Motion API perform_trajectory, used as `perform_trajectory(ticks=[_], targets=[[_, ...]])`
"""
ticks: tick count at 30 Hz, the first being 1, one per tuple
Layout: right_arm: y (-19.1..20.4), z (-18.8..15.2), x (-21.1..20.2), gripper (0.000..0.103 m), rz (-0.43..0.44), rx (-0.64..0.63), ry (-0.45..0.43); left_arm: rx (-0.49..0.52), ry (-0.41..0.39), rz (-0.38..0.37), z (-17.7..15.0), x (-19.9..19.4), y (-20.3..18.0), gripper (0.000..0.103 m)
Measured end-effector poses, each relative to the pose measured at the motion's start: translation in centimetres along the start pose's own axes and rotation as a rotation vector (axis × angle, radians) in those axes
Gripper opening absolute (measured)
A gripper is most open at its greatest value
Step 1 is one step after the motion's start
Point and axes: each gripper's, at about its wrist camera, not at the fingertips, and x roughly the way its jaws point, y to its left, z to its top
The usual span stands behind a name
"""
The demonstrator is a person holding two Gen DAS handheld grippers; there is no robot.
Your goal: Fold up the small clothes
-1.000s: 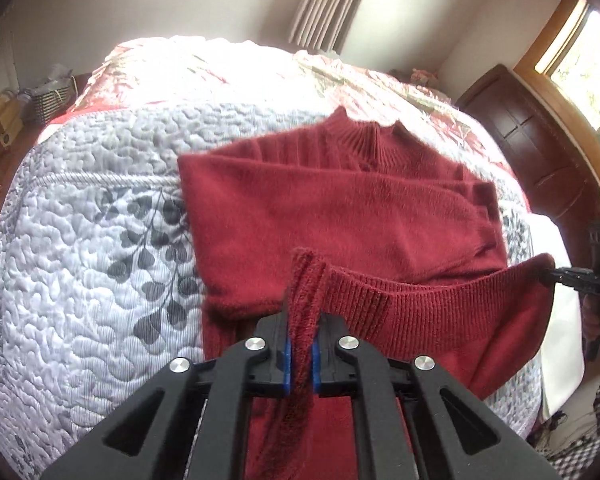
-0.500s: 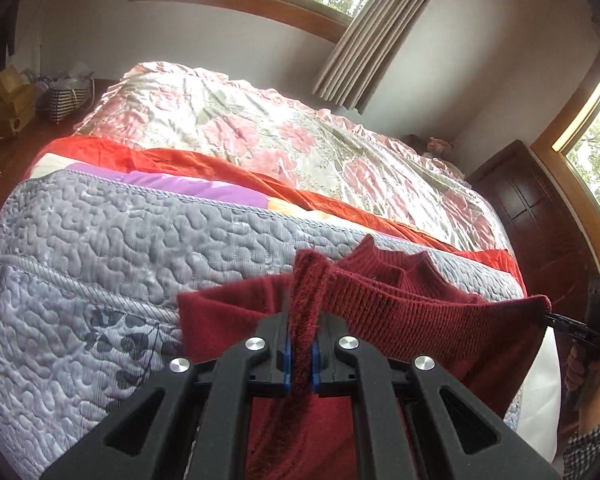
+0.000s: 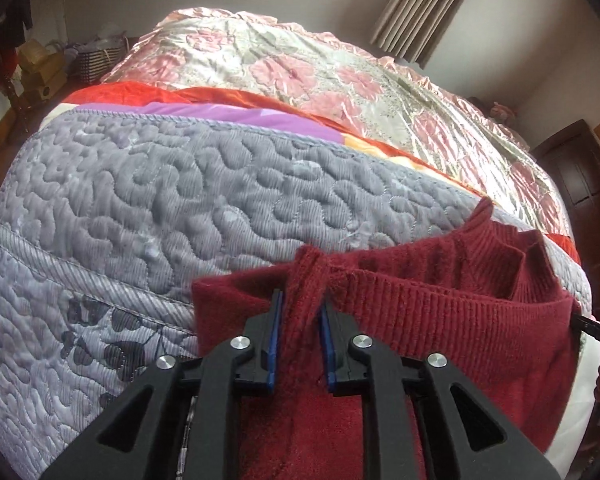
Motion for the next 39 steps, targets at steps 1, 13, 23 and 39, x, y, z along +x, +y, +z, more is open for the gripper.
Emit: perform_trajectory(ticks=[1,13,23,39], targets=[[-0.2,-0.1,-0.2,0.021,0.016,0.019,-0.006,-0.008,0.003,0.006,0.0,0.0,0.2,0.025],[-0.9,-12.7,-6.2,0.048,0.046,0.05,0.04,0.021,0.111,0.034,-10.2,-6.6,1.1,0.077],[-0.8,-20.1,-3.8,0.012,0.094,0.128,0.144,-0.136,0.131,0.126,-16.9,-6.1,2.0,0.099],[-0.8,-20.7,-4.1,0.013,0.015,0.103,0.203,-0.006,0.154,0.153,-20.9,-6.2,0.0,0.099]])
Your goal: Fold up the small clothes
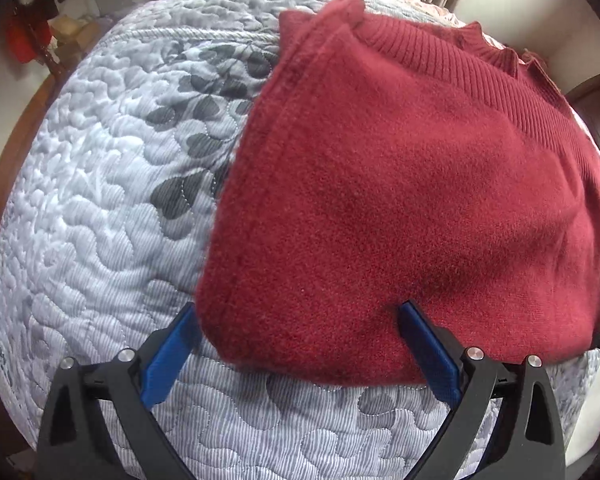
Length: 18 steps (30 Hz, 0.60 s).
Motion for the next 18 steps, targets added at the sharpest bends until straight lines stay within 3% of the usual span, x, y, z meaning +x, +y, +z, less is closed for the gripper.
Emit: perform_trajectory(ticks=[1,3,6,10,14,15,18], targets=[[0.4,0.3,-0.8,0.025,-0.017,-0.015,-0.018,-0.007,-0.005,-0.017,0.1,-0.6,0.0,0.099],[1.0,1.3,-2.9,0.03,-0.031,-0.055,-0.072,-0.002,-0.034,-0.03,1.0,-2.1,-0.3,0.099],[1.2,4.2,-4.8,0.03,-0.014,-0.067,-0.139,0.019,-0.075,-0.063,2.5,-3.8,-1.5,0.099],[1.2,8.7,-4.1,0.03,-0.024,-0.059,-0.153,0.01,-0.087,-0.163,4.7,-3.7,-3.3,0.099],[0.6,12.2,-3.1,0.03,0.001,-0.024,-0.153,0.045,-0.065,-0.141,7.3,-1.9,-6.2,0.099],[0.4,12.9,-2.8,0.03,0.006,-0.022,-0.148,0.057,-0.064,-0.129,7.7,-1.2,-6.4,0.099],[0.4,14.5,-2.0,0.006,0.068,-0.011,-0.123,0.063,-0.043,-0.094,7.9,0.4,-7.1,0.099]])
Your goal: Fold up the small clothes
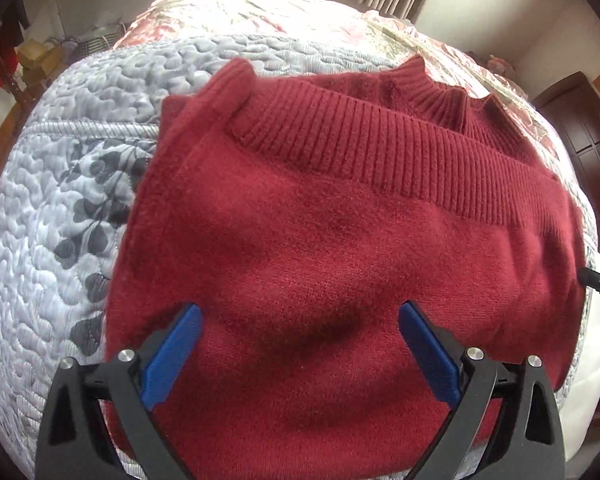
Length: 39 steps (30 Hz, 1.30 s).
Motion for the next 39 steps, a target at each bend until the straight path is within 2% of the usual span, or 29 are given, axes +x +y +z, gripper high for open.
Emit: perform_trajectory(ticks=[3,6,12,15,18,19,24,27,30,34,36,38,39], targets=[[0.2,0.4,-0.8,0.005,-0.02,-0.026,-0.039,-0.02,0.009,0.002,0.1,1.0,0.2,0.099],[-0.6,-0.2,-0.7,0.005,-0.055,0.002,-0.044,-0.019,0.011,-0.007,0.4,1.6,-0.2,0.099],[-1.7,-1.0,1.2,0.005,-0.033,0.044,-0.026,-0.012,0.019,-0.009,0.7,2.0,0.2,0.099],[-1.2,-1.1,1.2,0.009,-0.054,0.022,-0.025,-0.009,0.022,-0.014,0.8,2.2,0.4,0.099],[-0.8,-1.4,0.0,0.019,-0.039,0.026,-0.041,-0.015,0.02,-0.021,1.1,1.7,0.5,0.099],[-0.8,-1.7,-0.6,0.02,-0.035,0.027,-0.05,-0.02,0.013,-0.027,1.2,1.3,0.6,0.099],[0.4,-4.3,-2.1,0.02,-0.061,-0.006,-0.058,-0.045,-0.016,-0.061,1.1,-0.3,0.8,0.099],[0.5,-5.7,-1.0,0.014,-0.094,-0.01,-0.031,-0.038,-0.011,-0.062,0.9,-0.2,0.6,0.099],[-0.2,-6.5,0.5,0.014,-0.12,0.014,0.003,-0.017,0.011,-0.037,0.6,0.9,0.4,0.099],[-0.4,-6.8,1.4,0.021,-0.128,0.021,0.007,0.026,0.013,-0.009,0.2,1.5,-0.1,0.099],[-0.3,-6.8,1.1,0.021,-0.11,0.028,0.001,0.031,0.015,-0.006,0.1,1.4,-0.3,0.099],[-0.2,-6.9,0.1,0.025,-0.085,0.039,-0.016,0.019,0.01,-0.013,0.2,0.8,-0.4,0.099],[-0.2,-7.0,-0.5,0.03,-0.067,0.045,-0.027,0.009,0.004,-0.024,0.2,0.4,-0.5,0.099]])
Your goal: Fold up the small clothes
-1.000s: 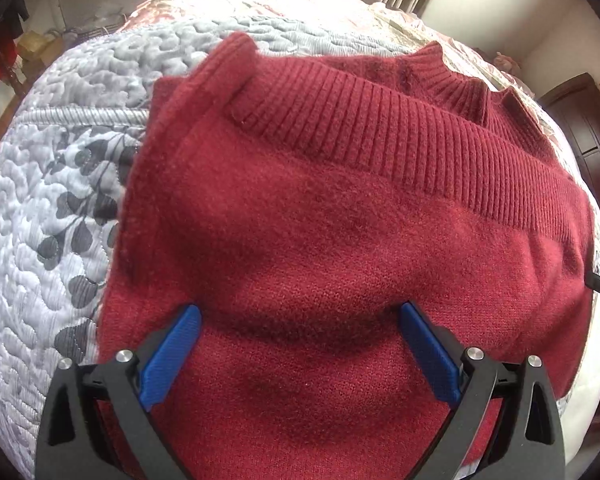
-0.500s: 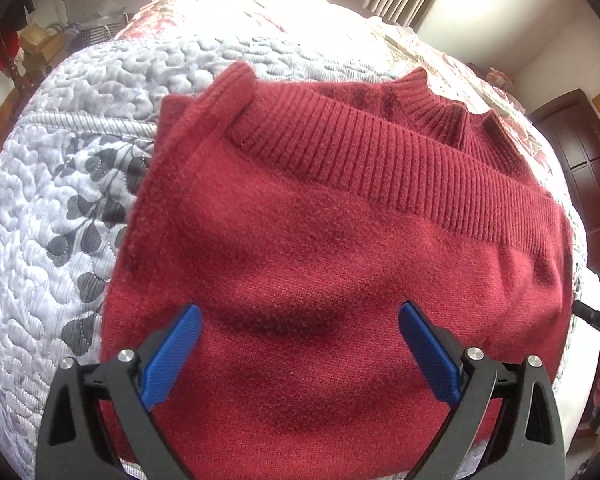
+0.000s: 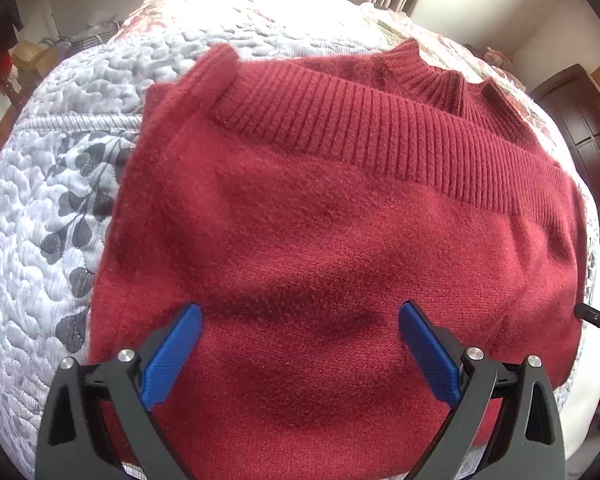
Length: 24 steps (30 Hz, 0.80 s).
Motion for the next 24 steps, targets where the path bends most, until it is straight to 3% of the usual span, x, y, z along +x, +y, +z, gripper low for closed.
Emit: perform_trajectory(ticks=[1,4,9,13,24], targets=[[-0.1,-0.1,-0.6,0.038,0.019,0.005,-0.012,-0.009,-0.007,-0.017,0.0,-0.4,0.1,0.099],[-0.5,-0.1,-1.4,0.043,0.044,0.025,-0.021,-0.021,-0.033,-0.046,0.2,-1.5,-0.3,0.099],[-1.0,0.2,-0.8,0.043,0.038,0.035,0.007,0.015,-0.064,-0.048,0.5,-2.9,-1.4,0.099],[-0.8,0.6,0.2,0.049,0.032,0.034,0.023,0.03,-0.067,-0.03,1.5,-2.9,-2.4,0.099],[-0.7,1.2,3.5,0.048,0.049,0.06,0.06,0.074,-0.034,0.04,1.7,-0.8,-3.2,0.099]])
